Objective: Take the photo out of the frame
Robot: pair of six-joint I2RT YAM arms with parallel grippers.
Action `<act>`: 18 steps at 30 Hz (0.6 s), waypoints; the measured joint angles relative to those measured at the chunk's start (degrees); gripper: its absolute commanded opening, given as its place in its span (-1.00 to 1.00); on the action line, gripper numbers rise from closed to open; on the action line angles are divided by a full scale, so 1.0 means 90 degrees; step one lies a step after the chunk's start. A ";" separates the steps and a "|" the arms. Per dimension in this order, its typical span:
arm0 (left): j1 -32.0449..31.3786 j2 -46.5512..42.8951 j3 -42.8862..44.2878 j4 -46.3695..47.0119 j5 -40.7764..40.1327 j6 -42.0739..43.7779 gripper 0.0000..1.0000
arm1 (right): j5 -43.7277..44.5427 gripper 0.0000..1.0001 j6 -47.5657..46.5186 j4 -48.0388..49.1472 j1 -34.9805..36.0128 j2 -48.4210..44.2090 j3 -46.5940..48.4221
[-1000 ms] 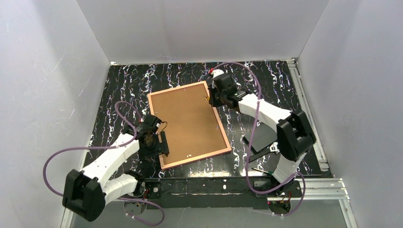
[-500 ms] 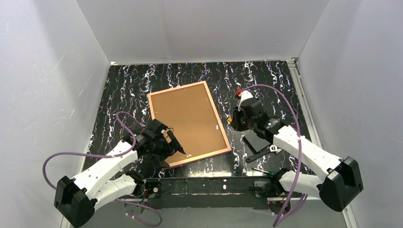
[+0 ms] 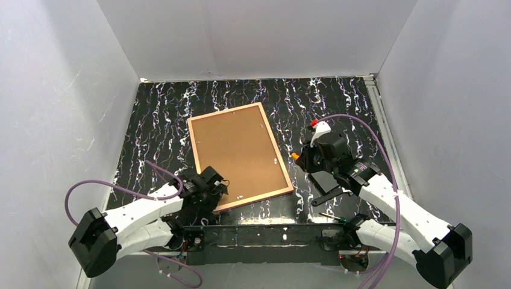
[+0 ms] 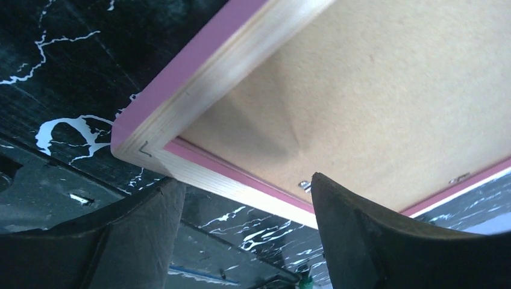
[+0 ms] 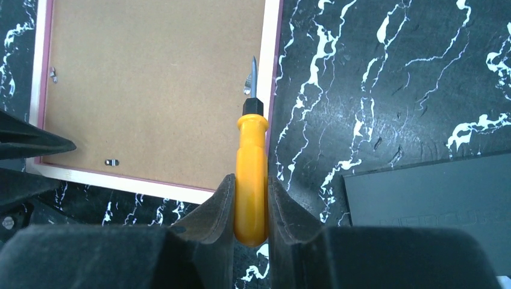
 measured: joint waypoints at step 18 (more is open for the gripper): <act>-0.0726 0.0364 -0.0189 0.0117 -0.0636 -0.1144 -0.68 | -0.0172 -0.97 0.0051 -0.0002 0.0000 -0.0034 -0.0141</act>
